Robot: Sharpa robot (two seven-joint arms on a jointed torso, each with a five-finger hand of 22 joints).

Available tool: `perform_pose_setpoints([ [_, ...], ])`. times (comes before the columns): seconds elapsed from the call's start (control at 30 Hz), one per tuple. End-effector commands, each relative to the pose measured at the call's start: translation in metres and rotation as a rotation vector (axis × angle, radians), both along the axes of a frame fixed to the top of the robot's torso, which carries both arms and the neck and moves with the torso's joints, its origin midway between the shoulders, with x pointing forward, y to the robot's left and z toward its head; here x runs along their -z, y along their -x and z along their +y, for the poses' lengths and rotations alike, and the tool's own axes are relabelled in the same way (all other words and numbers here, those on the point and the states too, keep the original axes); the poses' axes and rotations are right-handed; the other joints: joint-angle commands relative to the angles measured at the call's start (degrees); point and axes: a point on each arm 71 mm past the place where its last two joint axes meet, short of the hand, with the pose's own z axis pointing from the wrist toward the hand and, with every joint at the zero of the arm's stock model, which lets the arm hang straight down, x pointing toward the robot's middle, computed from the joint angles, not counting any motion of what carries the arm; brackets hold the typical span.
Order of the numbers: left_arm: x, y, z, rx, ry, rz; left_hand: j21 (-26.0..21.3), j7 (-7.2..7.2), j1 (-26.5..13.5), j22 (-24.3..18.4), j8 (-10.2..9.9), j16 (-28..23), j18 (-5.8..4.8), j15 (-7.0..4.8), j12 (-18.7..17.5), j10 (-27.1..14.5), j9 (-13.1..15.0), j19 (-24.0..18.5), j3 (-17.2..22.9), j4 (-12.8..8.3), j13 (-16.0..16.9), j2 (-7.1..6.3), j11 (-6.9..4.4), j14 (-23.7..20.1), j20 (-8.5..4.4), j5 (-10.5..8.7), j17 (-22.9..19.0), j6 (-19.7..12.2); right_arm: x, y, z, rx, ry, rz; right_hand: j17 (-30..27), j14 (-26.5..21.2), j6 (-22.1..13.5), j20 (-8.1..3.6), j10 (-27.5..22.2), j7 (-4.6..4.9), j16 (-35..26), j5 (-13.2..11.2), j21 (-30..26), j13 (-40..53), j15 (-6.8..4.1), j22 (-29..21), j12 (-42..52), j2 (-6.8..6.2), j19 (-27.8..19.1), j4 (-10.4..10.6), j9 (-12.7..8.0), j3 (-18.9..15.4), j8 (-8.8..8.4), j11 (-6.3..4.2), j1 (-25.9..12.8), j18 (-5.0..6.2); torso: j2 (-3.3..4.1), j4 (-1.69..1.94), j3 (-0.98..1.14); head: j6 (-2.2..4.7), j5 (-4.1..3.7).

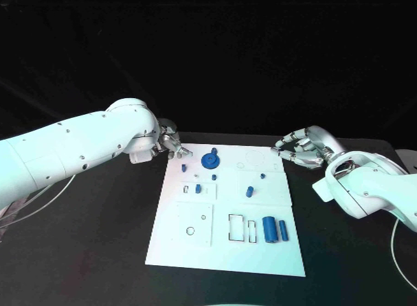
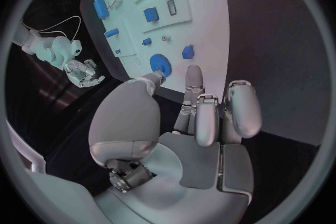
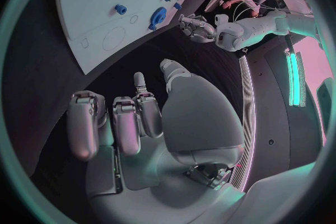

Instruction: Assemble the parts on the task board

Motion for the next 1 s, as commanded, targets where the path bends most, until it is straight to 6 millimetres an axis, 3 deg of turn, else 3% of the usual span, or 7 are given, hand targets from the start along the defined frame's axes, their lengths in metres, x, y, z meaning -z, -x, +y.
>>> perform_pose_setpoints([
  [0.03, 0.006, 0.000, -0.001, 0.050, -0.088, 0.050, 0.13, 0.02, -0.19, -0.05, 0.00, 0.32, 0.57, 0.25, 0.32, 0.50, -0.07, 0.44, -0.38, 0.10, -0.08, 0.63, 0.04, 4.58, -0.10, -0.03, 10.53, 0.35, 0.000, 0.000, 0.002, -0.017, 0.008, -0.006, 11.79, 5.10, -0.14, -0.37, -0.20, -0.21, -0.32, -0.40, -0.23, 7.80, -0.36, 9.25, -0.26, 0.01, 1.73, 0.13, 0.08, 0.13, 0.29, -0.33, -0.64, 0.54, 0.10, -0.04, 0.01, -0.08, 0.14],
  [0.43, 0.015, -0.005, -0.005, 0.060, -0.147, 0.079, 0.41, -0.18, -0.74, 0.36, 0.30, 0.39, 0.49, 0.12, 0.53, 0.53, -0.33, 0.57, -1.02, 0.14, -0.12, 1.44, -0.13, 4.61, -0.20, 0.08, 10.62, 1.10, 0.001, 0.001, 0.003, -0.019, 0.008, -0.005, 11.79, 5.10, -0.14, -0.37, -0.20, -0.21, -0.32, -0.40, -0.23, 7.80, -0.36, 9.25, -0.26, 0.01, 1.73, 0.13, 0.08, 0.13, 0.29, -0.33, -0.64, 0.54, 0.19, -0.21, 0.08, -0.35, 0.20],
  [1.0, 0.018, -0.004, -0.015, 0.079, -0.142, 0.109, 1.00, -0.73, -0.18, 1.22, 1.24, 0.49, 0.34, -0.24, 0.96, 0.82, -0.50, 0.85, -1.53, -0.03, -0.17, 2.59, -0.59, 4.66, -0.47, 0.27, 10.75, 2.58, 0.001, 0.001, 0.004, -0.021, 0.007, -0.006, 11.79, 5.10, -0.14, -0.37, -0.20, -0.21, -0.32, -0.40, -0.23, 7.80, -0.36, 9.25, -0.26, 0.01, 1.73, 0.13, 0.08, 0.13, 0.29, -0.33, -0.64, 0.54, 0.11, -0.14, 0.00, -0.51, 0.17],
])
